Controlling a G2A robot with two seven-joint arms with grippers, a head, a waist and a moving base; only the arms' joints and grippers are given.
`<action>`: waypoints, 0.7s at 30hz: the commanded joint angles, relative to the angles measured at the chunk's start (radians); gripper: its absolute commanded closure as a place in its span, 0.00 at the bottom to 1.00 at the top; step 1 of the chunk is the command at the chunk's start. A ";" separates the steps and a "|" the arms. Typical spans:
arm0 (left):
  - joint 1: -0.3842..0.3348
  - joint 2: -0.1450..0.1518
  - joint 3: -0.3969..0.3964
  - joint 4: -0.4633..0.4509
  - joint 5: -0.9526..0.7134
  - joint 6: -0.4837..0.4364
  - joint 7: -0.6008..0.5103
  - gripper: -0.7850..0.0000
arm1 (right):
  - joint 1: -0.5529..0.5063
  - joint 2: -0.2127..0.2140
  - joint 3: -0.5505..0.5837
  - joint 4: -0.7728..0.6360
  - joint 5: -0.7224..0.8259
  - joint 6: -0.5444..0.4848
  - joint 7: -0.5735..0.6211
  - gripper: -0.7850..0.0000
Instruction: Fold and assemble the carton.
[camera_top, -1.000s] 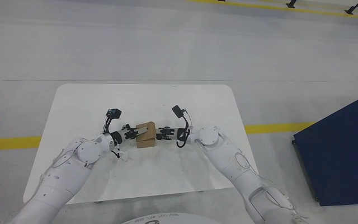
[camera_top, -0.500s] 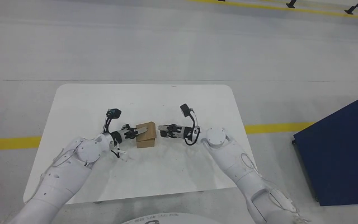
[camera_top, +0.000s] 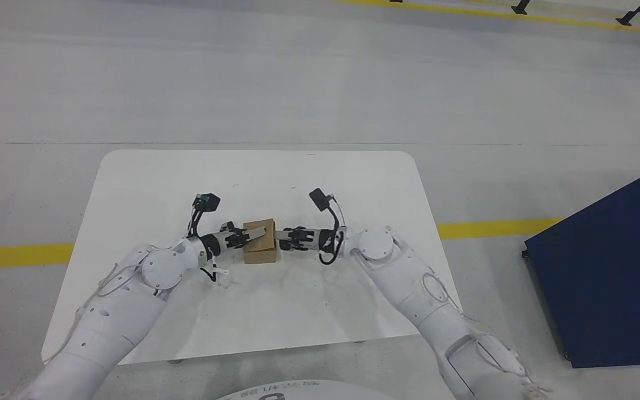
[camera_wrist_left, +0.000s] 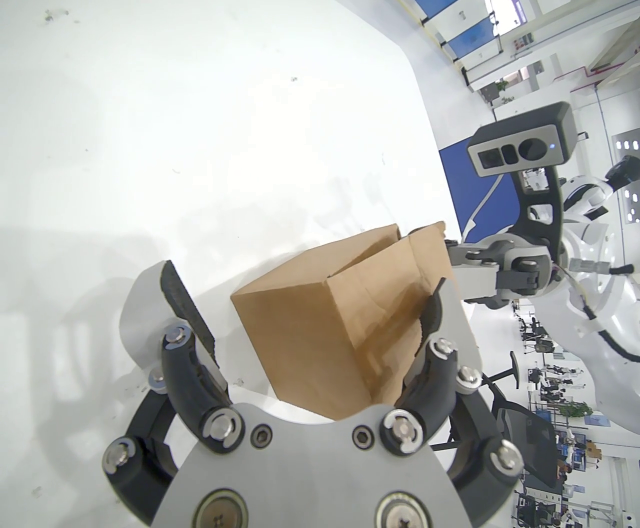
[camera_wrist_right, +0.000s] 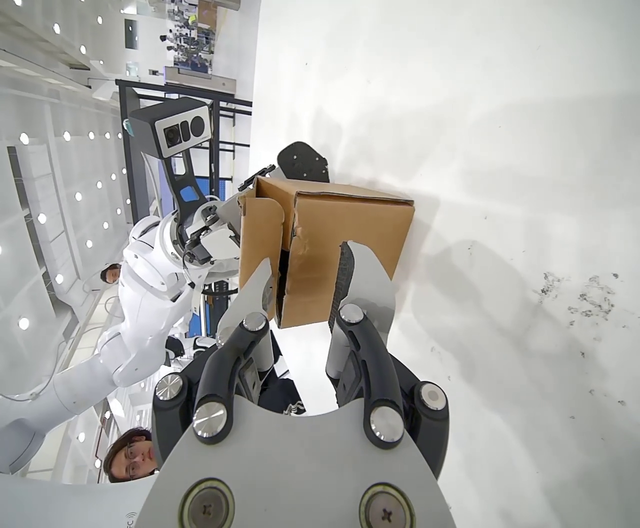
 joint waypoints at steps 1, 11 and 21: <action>-0.001 -0.001 0.001 0.001 0.001 -0.001 0.002 0.00 | 0.003 -0.001 -0.003 0.001 -0.002 0.006 -0.001 0.63; -0.007 -0.006 0.009 0.012 0.001 0.002 -0.001 0.00 | 0.012 -0.003 -0.010 0.011 -0.004 0.020 -0.006 0.63; -0.019 -0.012 0.018 0.035 -0.001 -0.001 -0.002 0.00 | 0.012 -0.002 -0.009 0.014 -0.005 0.023 -0.008 0.63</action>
